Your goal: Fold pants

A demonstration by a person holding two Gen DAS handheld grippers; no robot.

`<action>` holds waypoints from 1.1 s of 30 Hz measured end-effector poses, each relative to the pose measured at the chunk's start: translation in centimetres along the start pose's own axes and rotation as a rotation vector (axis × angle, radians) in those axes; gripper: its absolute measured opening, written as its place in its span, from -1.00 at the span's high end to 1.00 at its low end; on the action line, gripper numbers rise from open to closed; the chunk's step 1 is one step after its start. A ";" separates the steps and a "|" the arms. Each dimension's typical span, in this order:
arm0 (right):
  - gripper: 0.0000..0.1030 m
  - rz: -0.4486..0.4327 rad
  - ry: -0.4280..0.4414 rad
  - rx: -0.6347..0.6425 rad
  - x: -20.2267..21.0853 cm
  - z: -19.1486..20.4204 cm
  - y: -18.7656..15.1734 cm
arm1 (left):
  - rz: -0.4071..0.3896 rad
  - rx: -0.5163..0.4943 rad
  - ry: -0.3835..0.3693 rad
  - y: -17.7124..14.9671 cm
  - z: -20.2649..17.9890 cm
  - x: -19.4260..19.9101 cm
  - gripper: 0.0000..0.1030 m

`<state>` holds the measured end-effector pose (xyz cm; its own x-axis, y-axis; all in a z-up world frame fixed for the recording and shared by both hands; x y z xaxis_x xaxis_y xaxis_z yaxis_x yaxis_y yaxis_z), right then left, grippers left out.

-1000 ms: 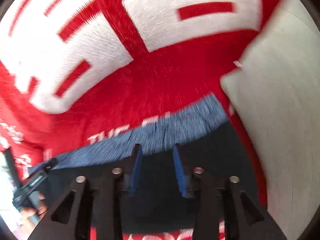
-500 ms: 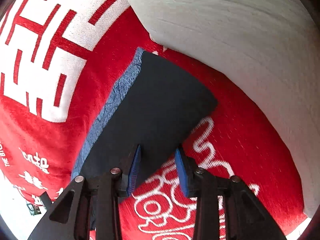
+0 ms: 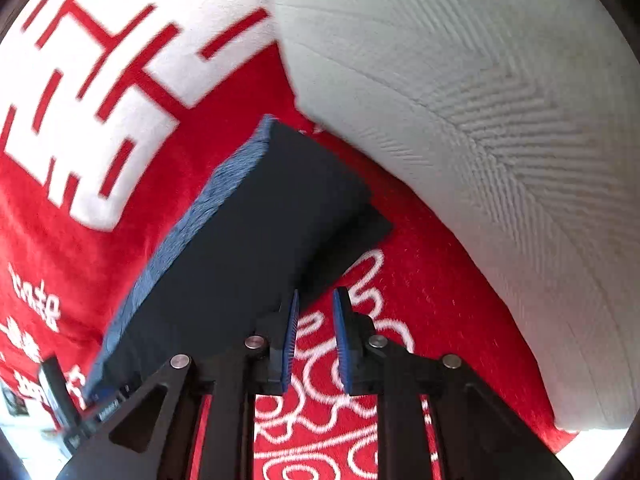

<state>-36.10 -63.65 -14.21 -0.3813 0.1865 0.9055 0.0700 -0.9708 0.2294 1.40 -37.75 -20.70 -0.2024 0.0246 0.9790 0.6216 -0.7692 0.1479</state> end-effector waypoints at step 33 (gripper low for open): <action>0.10 0.254 0.049 0.614 -8.4 22.7 -20.1 | -0.047 0.231 0.166 -4.0 26.5 -1.7 -0.83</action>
<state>-13.37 -42.26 -18.36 -0.3243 -0.0580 0.9442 0.6701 -0.7186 0.1860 19.33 -17.84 -19.20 -0.3445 -0.0632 0.9367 0.7607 -0.6036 0.2390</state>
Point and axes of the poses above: each gripper's, at about its wrist camera, not at the fingertips, and x roughly against the way its jaws point, z to its left, y to its top, the point moved 7 cm from there along -x, roughly the way its jaws point, and after that the axes turned 8 degrees about -x, right-handed, at the moved point
